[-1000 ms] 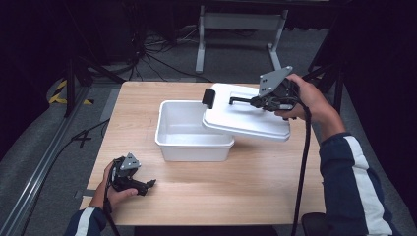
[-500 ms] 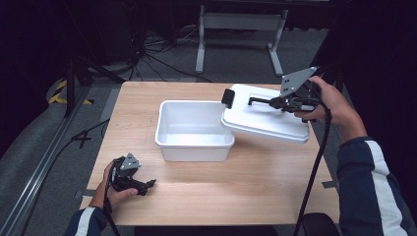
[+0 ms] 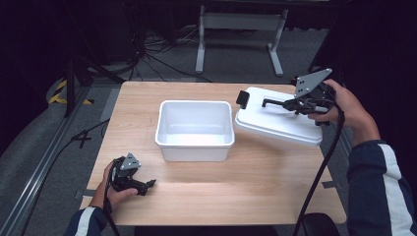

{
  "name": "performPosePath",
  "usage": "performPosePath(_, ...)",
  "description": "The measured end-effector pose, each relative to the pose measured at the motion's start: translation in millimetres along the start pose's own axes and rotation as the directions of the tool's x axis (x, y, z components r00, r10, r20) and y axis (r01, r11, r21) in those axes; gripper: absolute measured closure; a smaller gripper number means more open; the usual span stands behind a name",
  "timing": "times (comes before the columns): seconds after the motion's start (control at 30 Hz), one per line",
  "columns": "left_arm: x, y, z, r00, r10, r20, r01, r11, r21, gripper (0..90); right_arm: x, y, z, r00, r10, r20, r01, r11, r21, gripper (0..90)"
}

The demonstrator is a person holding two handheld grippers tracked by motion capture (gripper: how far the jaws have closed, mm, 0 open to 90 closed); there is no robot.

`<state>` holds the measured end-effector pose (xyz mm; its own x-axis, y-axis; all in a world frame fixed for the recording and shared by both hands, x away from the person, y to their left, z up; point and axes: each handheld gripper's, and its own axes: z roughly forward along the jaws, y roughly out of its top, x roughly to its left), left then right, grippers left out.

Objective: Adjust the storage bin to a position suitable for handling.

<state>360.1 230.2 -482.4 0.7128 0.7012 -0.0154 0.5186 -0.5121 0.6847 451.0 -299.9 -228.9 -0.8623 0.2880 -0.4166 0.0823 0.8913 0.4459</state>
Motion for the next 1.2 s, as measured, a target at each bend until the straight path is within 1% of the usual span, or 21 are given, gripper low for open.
performPosePath(0.13, -0.1, -0.2, 0.4, 1.0000, -0.001, -0.002, 0.001, 1.0000, -0.004, 0.7, -1.6, -9.2, 3.4, 0.9998, 0.019, -0.005, -0.019, 0.9998, 0.005, 84.3)
performPosePath(0.17, 0.1, 0.1, -0.1, 1.0000, 0.002, 0.000, -0.002, 1.0000, 0.001, 0.7, -1.7, -11.1, 4.4, 0.9997, 0.023, -0.006, -0.023, 0.9997, 0.005, 84.2)
performPosePath(0.2, -0.1, -0.2, 0.4, 1.0000, -0.001, -0.002, 0.001, 1.0000, -0.005, 0.7, -1.5, -12.7, 5.7, 0.9997, 0.023, -0.004, -0.023, 0.9997, 0.006, 84.2)
performPosePath(0.23, 0.0, 0.0, -0.1, 1.0000, 0.001, 0.000, -0.001, 1.0000, 0.001, 0.7, -1.5, -14.5, 7.4, 0.9996, 0.026, -0.011, -0.026, 0.9996, 0.008, 84.2)
performPosePath(0.4, 0.1, 0.1, -0.1, 1.0000, 0.001, 0.000, -0.001, 1.0000, 0.001, 0.7, -0.2, -20.0, 15.3, 0.9993, 0.033, -0.020, -0.033, 0.9994, 0.008, 84.2)
performPosePath(0.43, -0.1, -0.2, 0.4, 1.0000, 0.000, -0.002, 0.000, 1.0000, -0.004, 0.7, 0.4, -21.4, 18.1, 0.9993, 0.033, -0.019, -0.033, 0.9994, 0.009, 84.2)
performPosePath(0.53, 0.0, 0.0, 0.1, 1.0000, 0.000, 0.000, 0.000, 1.0000, -0.001, 0.7, 1.1, -24.9, 26.0, 0.9988, 0.038, -0.032, -0.038, 0.9992, 0.016, 84.2)
performPosePath(0.63, 0.0, 0.0, 0.0, 1.0000, 0.000, 0.000, 0.000, 1.0000, 0.000, 0.7, 1.8, -28.6, 34.1, 0.9983, 0.047, -0.034, -0.046, 0.9986, 0.026, 84.3)
performPosePath(0.73, 0.0, 0.0, 0.0, 1.0000, 0.000, 0.000, 0.000, 1.0000, -0.001, 0.7, 1.9, -31.1, 39.5, 0.9978, 0.049, -0.045, -0.047, 0.9983, 0.033, 84.2)
performPosePath(0.9, 0.1, 0.0, -0.1, 1.0000, 0.001, 0.001, -0.001, 1.0000, 0.001, 0.7, 3.2, -38.5, 55.2, 0.9958, 0.061, -0.068, -0.058, 0.9971, 0.049, 84.3)
performPosePath(0.93, 0.0, 0.0, -0.1, 1.0000, 0.001, 0.000, -0.001, 1.0000, 0.001, 0.7, 4.0, -40.5, 58.8, 0.9947, 0.071, -0.074, -0.067, 0.9961, 0.059, 84.3)
performPosePath(1.0, 0.1, 0.0, -0.1, 1.0000, 0.001, 0.001, -0.001, 1.0000, 0.001, 0.7, 4.8, -43.3, 64.4, 0.9938, 0.074, -0.084, -0.069, 0.9957, 0.062, 84.2)
performPosePath(1.07, 0.0, 0.0, 0.1, 1.0000, 0.000, 0.000, 0.000, 1.0000, -0.001, 0.7, 6.2, -46.4, 71.3, 0.9920, 0.082, -0.097, -0.074, 0.9942, 0.078, 84.1)
performPosePath(1.17, 0.1, 0.0, 0.0, 1.0000, 0.001, 0.001, -0.001, 1.0000, 0.000, 0.7, 8.1, -49.7, 79.5, 0.9906, 0.088, -0.105, -0.078, 0.9925, 0.094, 84.2)
performPosePath(1.2, 0.1, 0.0, 0.0, 1.0000, 0.001, 0.001, -0.001, 1.0000, 0.000, 0.7, 9.0, -51.5, 83.1, 0.9894, 0.097, -0.108, -0.086, 0.9910, 0.103, 84.2)
